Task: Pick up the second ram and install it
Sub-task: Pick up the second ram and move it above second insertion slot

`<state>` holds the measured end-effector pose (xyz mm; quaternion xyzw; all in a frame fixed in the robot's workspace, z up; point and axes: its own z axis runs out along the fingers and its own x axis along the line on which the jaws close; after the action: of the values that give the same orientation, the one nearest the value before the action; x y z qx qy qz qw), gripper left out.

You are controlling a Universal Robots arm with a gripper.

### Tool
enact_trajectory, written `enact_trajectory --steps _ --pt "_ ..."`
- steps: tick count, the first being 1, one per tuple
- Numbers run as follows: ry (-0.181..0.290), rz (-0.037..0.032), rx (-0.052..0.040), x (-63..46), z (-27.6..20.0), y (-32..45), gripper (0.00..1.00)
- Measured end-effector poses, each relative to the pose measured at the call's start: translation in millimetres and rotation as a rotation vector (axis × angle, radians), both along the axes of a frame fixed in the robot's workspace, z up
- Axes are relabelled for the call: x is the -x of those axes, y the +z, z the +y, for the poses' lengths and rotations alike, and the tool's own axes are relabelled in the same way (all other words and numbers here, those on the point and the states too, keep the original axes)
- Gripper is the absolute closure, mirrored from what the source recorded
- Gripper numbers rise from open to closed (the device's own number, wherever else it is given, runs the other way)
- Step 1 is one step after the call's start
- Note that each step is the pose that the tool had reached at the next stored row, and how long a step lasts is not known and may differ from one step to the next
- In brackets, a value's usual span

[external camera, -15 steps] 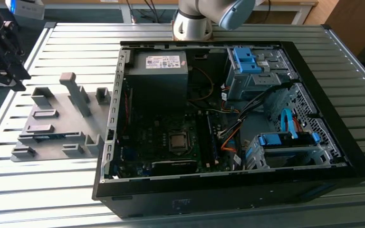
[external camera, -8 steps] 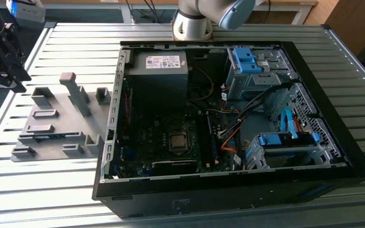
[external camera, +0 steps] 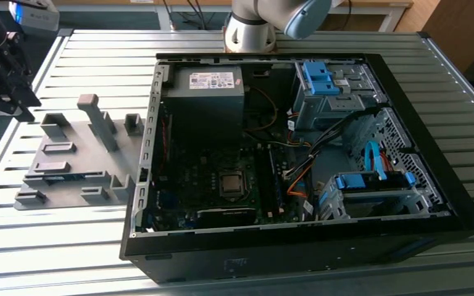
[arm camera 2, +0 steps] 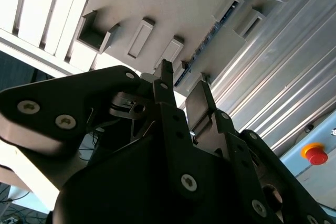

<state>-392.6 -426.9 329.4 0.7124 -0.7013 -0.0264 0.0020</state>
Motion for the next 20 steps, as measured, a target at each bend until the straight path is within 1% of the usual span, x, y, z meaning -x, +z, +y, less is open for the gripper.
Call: enact_trajectory --steps 20 --pt "0.000 0.0000 0.0000 0.2 -0.4 -5.9 0.62"
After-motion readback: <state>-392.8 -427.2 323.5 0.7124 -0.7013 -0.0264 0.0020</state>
